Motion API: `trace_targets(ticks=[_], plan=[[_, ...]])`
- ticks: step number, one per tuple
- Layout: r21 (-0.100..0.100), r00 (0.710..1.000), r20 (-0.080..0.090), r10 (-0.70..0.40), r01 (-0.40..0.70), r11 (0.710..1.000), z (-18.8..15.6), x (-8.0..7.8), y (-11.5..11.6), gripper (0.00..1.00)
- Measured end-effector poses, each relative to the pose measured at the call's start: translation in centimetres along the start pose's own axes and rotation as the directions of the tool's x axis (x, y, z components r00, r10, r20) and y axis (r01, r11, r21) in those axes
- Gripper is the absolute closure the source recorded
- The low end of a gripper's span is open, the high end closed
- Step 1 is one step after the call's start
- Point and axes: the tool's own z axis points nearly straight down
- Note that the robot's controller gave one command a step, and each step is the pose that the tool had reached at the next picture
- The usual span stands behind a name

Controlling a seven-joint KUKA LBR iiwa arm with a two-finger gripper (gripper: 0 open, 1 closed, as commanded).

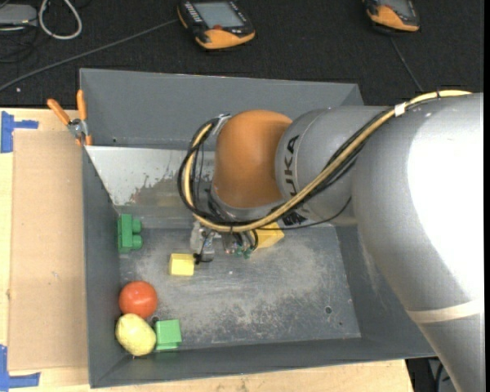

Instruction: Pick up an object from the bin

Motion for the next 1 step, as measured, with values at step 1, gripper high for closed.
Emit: trace_targets(ticks=[1], plan=[[0.0, 1.0, 0.0, 0.001, -0.001, 1.0, -0.01, 0.0, -0.01, 1.0]])
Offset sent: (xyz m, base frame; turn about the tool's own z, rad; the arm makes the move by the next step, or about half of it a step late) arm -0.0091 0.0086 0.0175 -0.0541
